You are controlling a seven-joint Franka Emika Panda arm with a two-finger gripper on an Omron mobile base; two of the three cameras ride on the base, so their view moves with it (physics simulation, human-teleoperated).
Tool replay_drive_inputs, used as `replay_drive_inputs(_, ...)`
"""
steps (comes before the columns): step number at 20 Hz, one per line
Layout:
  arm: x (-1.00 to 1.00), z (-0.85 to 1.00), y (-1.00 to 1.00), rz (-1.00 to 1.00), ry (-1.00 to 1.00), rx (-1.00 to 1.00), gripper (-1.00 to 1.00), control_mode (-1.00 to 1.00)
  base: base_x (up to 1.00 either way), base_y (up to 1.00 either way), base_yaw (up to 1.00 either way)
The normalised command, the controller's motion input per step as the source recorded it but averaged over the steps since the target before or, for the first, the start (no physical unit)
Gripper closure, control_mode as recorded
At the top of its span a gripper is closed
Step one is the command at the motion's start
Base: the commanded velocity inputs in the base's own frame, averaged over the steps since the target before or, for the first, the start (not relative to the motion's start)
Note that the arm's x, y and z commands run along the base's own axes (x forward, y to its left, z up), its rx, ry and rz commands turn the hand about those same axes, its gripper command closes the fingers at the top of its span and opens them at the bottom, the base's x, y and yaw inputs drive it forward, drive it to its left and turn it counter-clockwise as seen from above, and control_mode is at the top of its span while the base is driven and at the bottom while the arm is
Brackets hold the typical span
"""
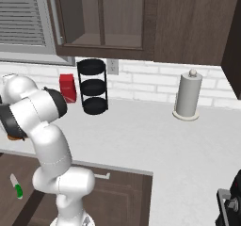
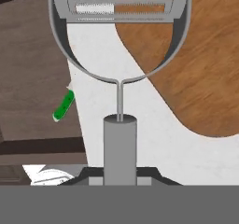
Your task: Place the appropriate cutting tool for cutting the potato skin on the cutting board.
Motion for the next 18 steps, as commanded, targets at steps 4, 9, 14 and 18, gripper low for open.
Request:
replay_drive_inputs(4, 0.06, -0.35, 0.00, -0.07, -0.23, 0.00, 1.00, -1.00, 0.00, 0.00, 0.00)
replay_drive_inputs(9, 0.30, -0.27, 0.00, -0.04, -0.19, 0.02, 1.00, -1.00, 0.00, 0.00, 0.00)
replay_drive_inputs(14, 0.34, -0.01, 0.01, 0.00, -0.12, 0.02, 1.00, -1.00, 0.00, 0.00, 0.00)
replay_drive_inputs(18, 0.17, -0.01, 0.13, 0.00, -0.10, 0.03, 1.00, -1.00, 0.00, 0.00, 0.00)
